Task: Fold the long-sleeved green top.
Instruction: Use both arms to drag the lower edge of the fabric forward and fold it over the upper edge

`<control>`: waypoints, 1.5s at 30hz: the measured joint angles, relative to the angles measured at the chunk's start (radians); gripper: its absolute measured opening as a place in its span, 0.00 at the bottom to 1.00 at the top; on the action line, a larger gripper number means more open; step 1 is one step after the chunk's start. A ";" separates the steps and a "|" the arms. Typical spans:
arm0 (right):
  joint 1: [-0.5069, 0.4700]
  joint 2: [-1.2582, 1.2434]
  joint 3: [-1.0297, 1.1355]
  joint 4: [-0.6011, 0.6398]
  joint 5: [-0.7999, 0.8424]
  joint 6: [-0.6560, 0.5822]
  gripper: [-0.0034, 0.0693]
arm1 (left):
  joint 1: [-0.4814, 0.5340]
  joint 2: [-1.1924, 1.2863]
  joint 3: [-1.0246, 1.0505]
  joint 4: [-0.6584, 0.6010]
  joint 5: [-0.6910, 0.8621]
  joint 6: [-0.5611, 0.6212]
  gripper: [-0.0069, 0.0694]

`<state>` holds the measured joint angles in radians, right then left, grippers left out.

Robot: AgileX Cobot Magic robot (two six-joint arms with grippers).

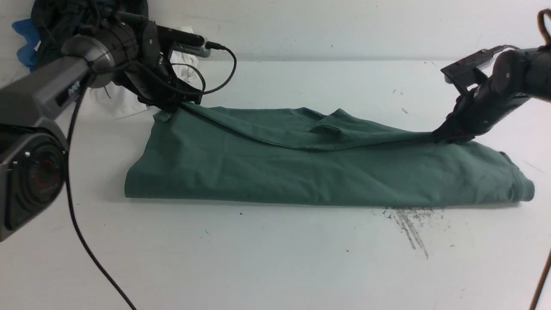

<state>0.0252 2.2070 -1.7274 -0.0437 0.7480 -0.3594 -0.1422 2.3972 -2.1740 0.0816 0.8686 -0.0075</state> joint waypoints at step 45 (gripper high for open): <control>0.225 0.166 -0.232 0.206 -0.270 0.059 0.03 | -0.123 0.128 -0.189 -0.296 0.364 0.256 0.08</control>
<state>0.2498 2.3727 -1.9595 0.1626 0.4783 -0.3000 -0.2649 2.5251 -2.3632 -0.2146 1.2330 0.2486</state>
